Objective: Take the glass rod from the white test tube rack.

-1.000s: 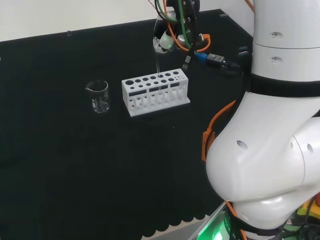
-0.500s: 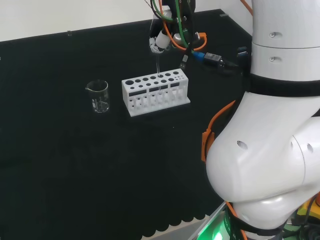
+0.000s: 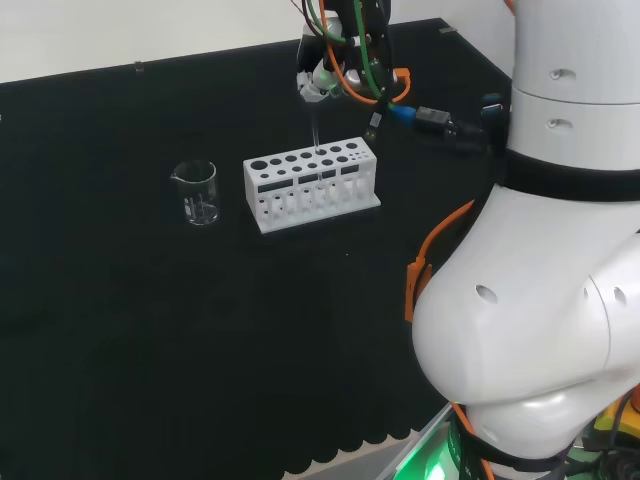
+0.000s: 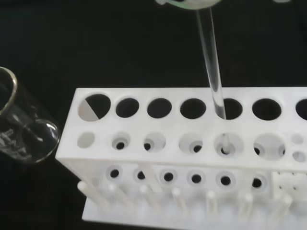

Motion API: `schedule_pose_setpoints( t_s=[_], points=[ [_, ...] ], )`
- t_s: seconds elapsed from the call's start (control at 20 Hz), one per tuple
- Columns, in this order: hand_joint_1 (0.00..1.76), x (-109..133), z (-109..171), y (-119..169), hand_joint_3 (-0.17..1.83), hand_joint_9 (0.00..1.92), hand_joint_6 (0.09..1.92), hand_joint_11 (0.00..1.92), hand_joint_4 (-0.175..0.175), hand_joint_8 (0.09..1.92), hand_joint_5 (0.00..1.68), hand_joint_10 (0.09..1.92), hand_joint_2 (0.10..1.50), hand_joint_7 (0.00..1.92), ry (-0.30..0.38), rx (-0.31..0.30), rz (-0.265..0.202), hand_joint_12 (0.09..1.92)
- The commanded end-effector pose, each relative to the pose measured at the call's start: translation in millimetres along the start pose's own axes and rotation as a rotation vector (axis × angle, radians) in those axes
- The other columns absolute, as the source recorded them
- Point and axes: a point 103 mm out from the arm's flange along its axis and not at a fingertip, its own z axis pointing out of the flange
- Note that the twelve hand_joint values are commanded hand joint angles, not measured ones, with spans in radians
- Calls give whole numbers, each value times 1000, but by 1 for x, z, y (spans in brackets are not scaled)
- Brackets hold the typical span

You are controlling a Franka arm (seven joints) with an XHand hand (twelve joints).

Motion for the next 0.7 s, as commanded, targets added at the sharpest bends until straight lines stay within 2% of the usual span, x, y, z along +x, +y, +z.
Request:
schedule_pose_setpoints(
  t_s=[0.05, 0.15, 0.25, 0.35, 0.55, 0.6, 0.7],
  points=[
    [1283, 5, -5, -4, 554, 1504, 1020, 1532, -175, 1020, 1024, 750, 810, 1087, -37, -84, -12, 753],
    [1217, 4, -7, -7, 609, 1571, 1044, 1557, -175, 910, 1028, 740, 792, 1341, -60, -89, -4, 767],
    [1194, 4, -13, -12, 621, 1621, 1031, 1575, -175, 820, 1042, 718, 784, 1476, -46, -112, 32, 768],
    [1190, 12, -15, -14, 629, 1644, 1009, 1584, -175, 782, 1059, 699, 773, 1521, -45, -117, -7, 766],
    [1193, 8, -30, -37, 635, 1662, 984, 1591, -175, 751, 1076, 673, 762, 1544, -33, -134, 22, 761],
    [1193, 8, -35, -40, 635, 1664, 983, 1592, -175, 749, 1077, 670, 761, 1546, -17, -139, -4, 760],
    [1194, 13, -42, -44, 636, 1667, 981, 1594, -175, 747, 1079, 668, 760, 1549, -25, -134, 16, 760]
  ],
)
